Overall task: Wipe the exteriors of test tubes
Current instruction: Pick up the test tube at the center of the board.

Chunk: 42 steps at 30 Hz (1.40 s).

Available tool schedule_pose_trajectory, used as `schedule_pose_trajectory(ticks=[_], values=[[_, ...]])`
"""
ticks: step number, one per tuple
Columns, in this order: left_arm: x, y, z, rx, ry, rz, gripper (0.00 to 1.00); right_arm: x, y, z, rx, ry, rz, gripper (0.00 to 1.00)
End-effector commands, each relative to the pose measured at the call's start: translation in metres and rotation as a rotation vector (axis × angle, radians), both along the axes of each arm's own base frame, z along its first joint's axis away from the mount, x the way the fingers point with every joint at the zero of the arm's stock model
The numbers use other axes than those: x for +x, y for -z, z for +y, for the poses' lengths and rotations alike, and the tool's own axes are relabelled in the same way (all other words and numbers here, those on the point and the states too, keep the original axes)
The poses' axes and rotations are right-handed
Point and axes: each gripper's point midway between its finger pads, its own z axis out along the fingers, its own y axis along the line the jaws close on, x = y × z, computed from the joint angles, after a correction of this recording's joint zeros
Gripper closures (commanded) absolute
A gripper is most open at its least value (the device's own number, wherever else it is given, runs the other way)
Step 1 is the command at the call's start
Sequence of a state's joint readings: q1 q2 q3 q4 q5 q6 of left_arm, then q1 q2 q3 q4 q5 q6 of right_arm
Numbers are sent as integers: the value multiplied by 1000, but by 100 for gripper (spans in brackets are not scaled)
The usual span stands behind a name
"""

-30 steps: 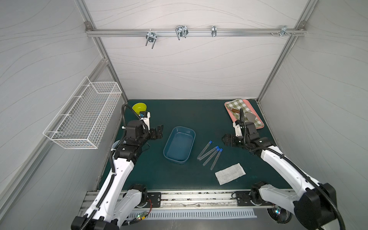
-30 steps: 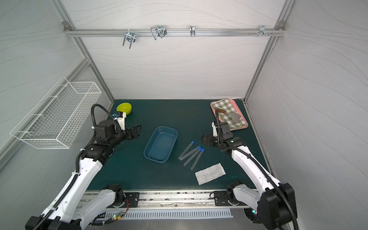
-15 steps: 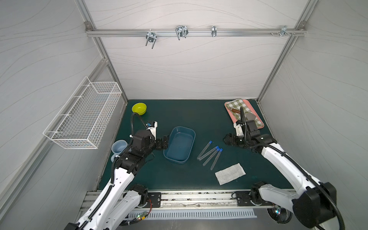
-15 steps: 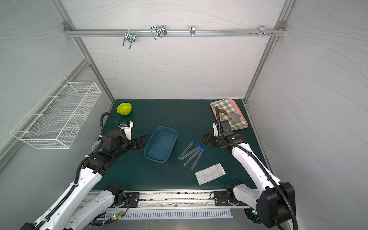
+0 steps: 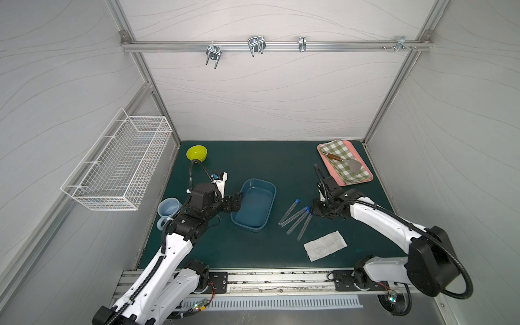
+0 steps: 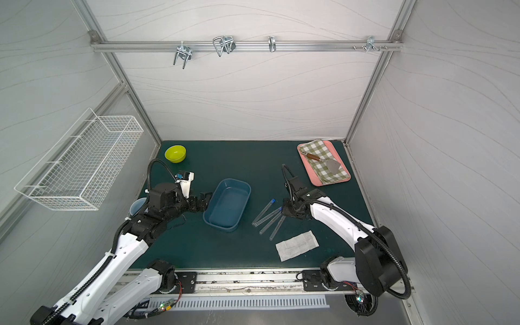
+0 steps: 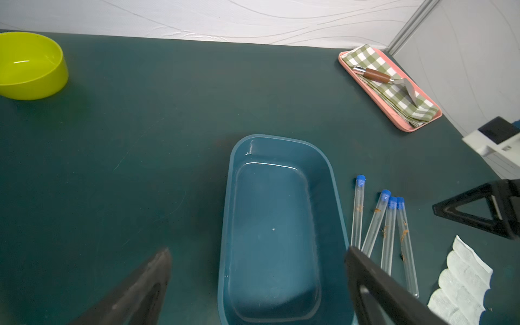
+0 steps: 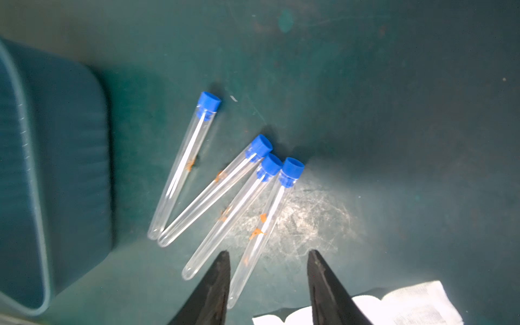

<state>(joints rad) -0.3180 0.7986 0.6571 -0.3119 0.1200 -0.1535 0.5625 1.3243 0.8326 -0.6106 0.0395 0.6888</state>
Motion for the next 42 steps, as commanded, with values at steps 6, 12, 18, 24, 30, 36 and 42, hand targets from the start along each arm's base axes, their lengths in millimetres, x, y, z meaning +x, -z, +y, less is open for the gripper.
schedule_pose_trajectory(ticks=[6,12,18,24,30,36,42], values=[[-2,-2,-12,-41,60,-40,3,3,22,-6,-54,101,40,62],[-5,1,-16,-47,86,-24,2,7,34,-4,-87,121,58,67],[-7,4,-17,-44,92,-23,3,11,40,5,-100,118,64,67],[-11,4,-18,-43,101,-27,3,13,44,8,-110,121,69,68],[-13,5,-19,-44,107,-26,2,11,51,6,-120,137,85,68],[-15,7,-23,-50,126,-22,2,9,56,5,-119,158,94,70],[-16,7,-25,-53,137,-22,2,8,63,3,-134,168,121,71]])
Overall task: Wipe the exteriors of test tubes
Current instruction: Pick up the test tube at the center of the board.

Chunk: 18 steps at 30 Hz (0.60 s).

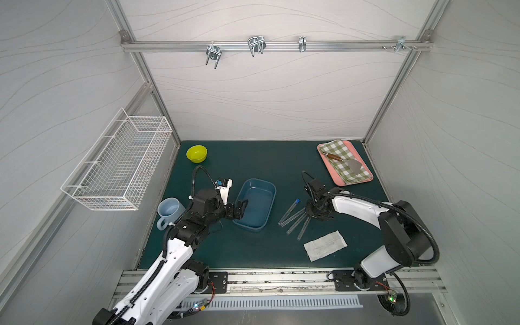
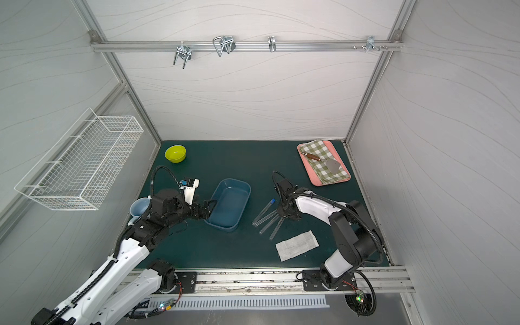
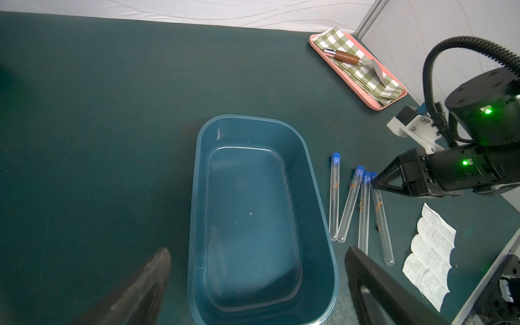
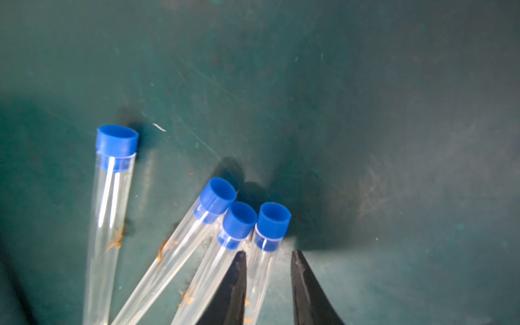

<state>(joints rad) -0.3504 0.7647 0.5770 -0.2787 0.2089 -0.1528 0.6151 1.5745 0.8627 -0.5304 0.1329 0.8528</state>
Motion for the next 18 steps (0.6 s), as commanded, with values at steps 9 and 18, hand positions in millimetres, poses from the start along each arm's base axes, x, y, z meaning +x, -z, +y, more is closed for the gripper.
schedule_pose_trajectory(ticks=[9,18], values=[[-1,-12,-9,-17,43,-52,2,-3,16,-4,-56,36,54,74],[-4,-14,-10,-14,53,-53,2,-3,18,-6,-65,38,61,86]])
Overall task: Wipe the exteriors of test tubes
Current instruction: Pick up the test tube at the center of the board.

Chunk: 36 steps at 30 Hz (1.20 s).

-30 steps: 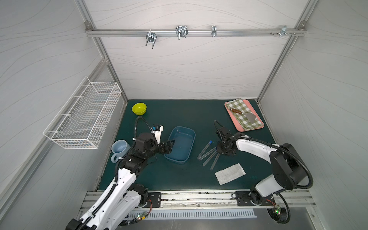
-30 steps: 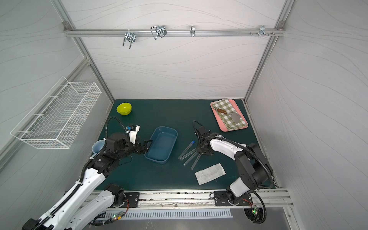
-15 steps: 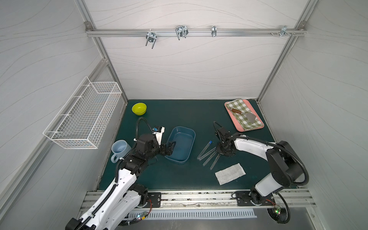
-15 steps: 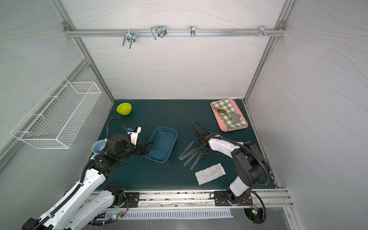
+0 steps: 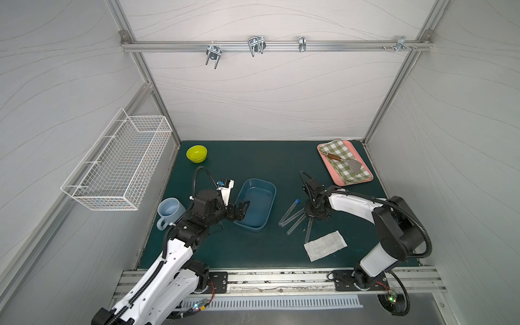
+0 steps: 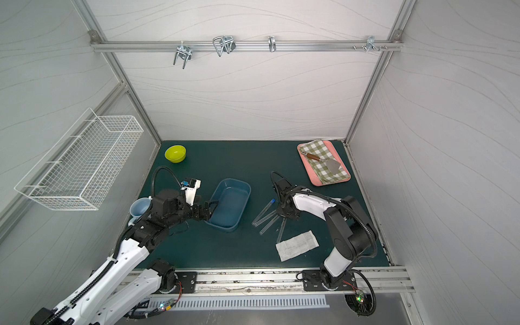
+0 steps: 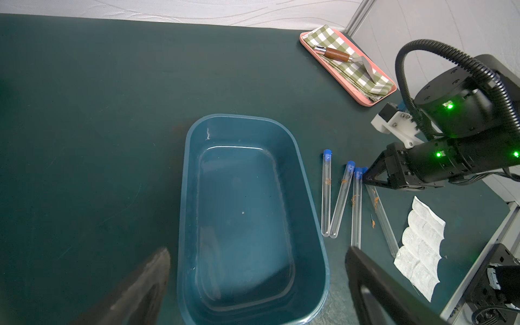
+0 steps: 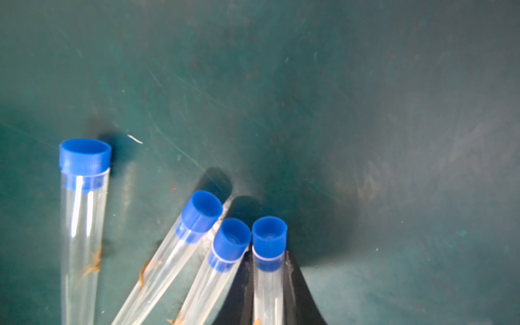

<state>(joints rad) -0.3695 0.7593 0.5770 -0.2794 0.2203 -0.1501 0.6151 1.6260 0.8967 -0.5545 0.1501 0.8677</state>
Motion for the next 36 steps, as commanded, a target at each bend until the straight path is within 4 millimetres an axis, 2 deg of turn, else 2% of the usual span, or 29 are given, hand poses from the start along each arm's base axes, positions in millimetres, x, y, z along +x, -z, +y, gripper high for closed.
schedule_pose_trajectory(ticks=[1,6,9,18,22,29,36], values=[[0,-13,-5,-10,26,-50,2,-6,10,-4,-26,19,29,87],[-1,-14,-6,-10,32,-41,2,1,-5,3,23,18,-16,88],[-2,-18,-7,-17,34,-39,2,11,-23,10,82,14,-63,89],[-13,-36,-28,-99,155,-5,2,38,-104,14,273,-21,-252,89],[-25,-47,-48,-173,275,21,3,43,-139,18,361,-70,-332,89],[-45,-62,-90,-283,475,52,4,46,-200,43,557,-211,-500,89],[-53,-71,-126,-354,595,71,6,40,-247,65,713,-342,-631,89]])
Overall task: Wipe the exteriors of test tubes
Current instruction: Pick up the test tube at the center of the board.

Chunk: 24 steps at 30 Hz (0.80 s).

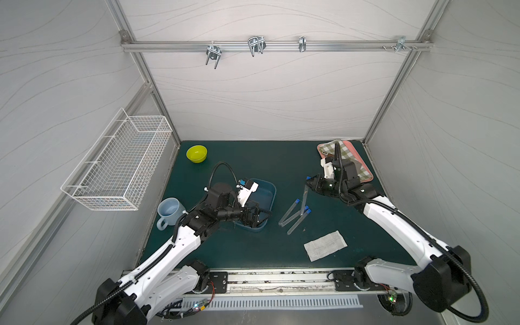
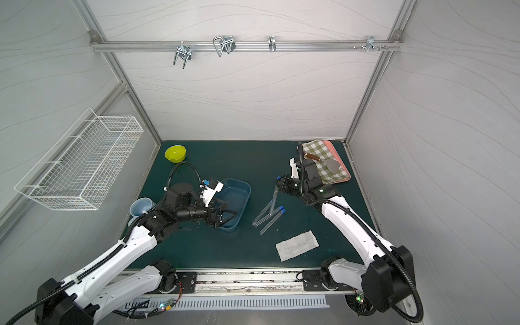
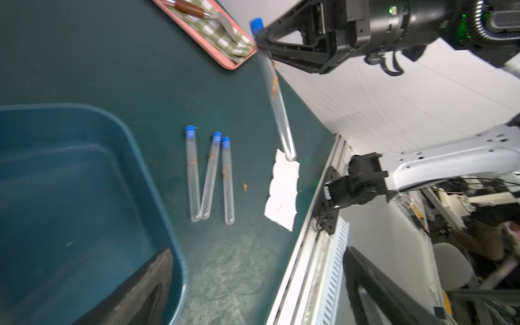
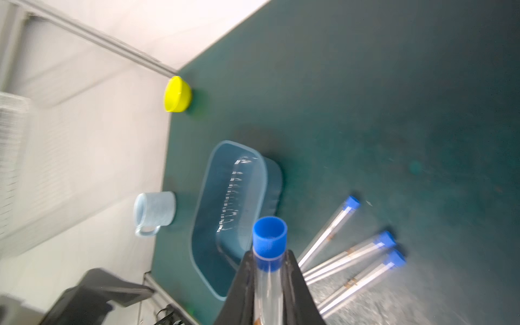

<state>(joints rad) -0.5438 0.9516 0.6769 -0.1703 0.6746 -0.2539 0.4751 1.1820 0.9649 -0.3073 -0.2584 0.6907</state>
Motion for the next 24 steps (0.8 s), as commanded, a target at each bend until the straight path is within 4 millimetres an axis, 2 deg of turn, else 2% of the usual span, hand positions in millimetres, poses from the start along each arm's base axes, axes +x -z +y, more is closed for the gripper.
schedule_pose_trajectory(ticks=[1,5,11,16,24], values=[[2,-42,-22,-121,67,-73,7,-3,-42,17,112,-104,-136,89],[2,-47,-38,-165,109,-66,10,-8,-60,26,180,-162,-183,89],[1,-51,-60,-191,173,-34,21,-16,-83,35,259,-222,-246,89],[7,-55,-71,-215,170,-63,27,-24,-89,41,292,-256,-278,89],[16,-56,-84,-253,156,-39,43,-30,-95,45,371,-257,-318,89]])
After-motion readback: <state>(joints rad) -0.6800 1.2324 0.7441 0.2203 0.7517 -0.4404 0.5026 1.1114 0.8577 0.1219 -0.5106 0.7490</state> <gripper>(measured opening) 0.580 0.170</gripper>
